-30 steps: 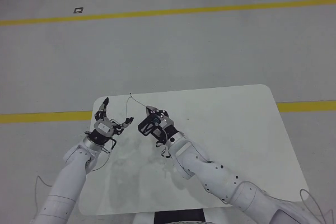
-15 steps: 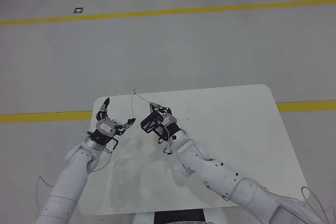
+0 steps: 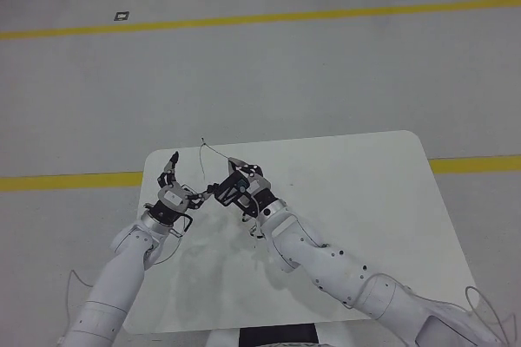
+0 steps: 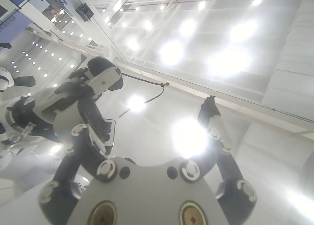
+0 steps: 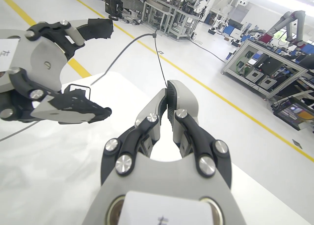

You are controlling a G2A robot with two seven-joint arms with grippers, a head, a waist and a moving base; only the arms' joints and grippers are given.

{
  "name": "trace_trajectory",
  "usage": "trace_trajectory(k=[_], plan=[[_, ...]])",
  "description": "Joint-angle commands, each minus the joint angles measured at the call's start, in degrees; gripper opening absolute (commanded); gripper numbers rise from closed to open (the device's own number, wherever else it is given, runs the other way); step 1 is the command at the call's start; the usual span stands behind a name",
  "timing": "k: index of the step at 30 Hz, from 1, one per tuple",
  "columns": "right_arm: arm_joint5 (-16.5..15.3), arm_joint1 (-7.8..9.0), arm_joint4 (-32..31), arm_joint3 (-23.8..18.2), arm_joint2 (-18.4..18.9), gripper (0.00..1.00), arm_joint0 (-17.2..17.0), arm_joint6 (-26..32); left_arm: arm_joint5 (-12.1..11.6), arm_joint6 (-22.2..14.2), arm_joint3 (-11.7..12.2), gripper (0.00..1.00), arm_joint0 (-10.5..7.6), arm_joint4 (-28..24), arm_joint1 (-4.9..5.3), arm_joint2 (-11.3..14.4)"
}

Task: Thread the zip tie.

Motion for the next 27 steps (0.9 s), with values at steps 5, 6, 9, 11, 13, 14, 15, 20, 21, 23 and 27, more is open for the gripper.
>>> trace_trajectory(k=[5,6,9,11,13,14,15,20,21,23,27], plan=[[-0.5,0.17,0.0,0.8,0.2,0.00,0.2,0.1,-1.6,1.1,-0.9,1.00,0.22,0.4,-0.14,-0.1],[-0.2,0.30,0.0,1.3,-0.2,0.00,0.8,0.3,-2.2,1.0,-1.0,1.00,0.31,0.4,-0.19,-0.2],[0.0,0.66,0.0,2.0,-1.3,0.00,1.9,0.9,-3.1,0.8,-1.1,1.00,0.33,0.5,-0.30,-0.3],[0.0,0.91,0.0,2.3,-2.0,0.00,2.5,1.3,-3.4,0.6,-1.1,1.00,0.29,0.7,-0.37,-0.5],[0.0,1.14,0.0,2.5,-2.6,0.00,3.1,1.5,-3.7,0.6,-1.1,1.00,0.24,0.9,-0.43,-0.5],[0.0,1.29,0.0,2.6,-3.0,0.00,3.4,1.6,-4.0,0.6,-1.0,1.00,0.17,1.0,-0.49,-0.6],[0.0,1.40,0.0,2.7,-3.2,0.00,3.6,1.7,-4.2,0.7,-0.9,0.95,0.10,1.0,-0.53,-0.5],[0.0,1.93,0.0,2.2,-3.9,0.00,3.5,1.0,-5.2,0.8,-0.3,0.77,-0.34,0.8,-0.84,-0.5],[0.0,2.01,0.0,2.0,-3.9,0.00,3.4,0.8,-5.3,0.8,-0.2,0.76,-0.42,0.9,-0.89,-0.4],[0.0,2.10,0.0,1.4,-3.5,0.00,2.7,0.0,-5.1,0.8,0.0,0.78,-0.54,1.0,-0.97,-0.3],[0.0,2.16,0.0,0.8,-2.8,0.00,1.8,-0.6,-4.8,0.3,0.1,0.87,-0.62,1.4,-1.16,0.1]])
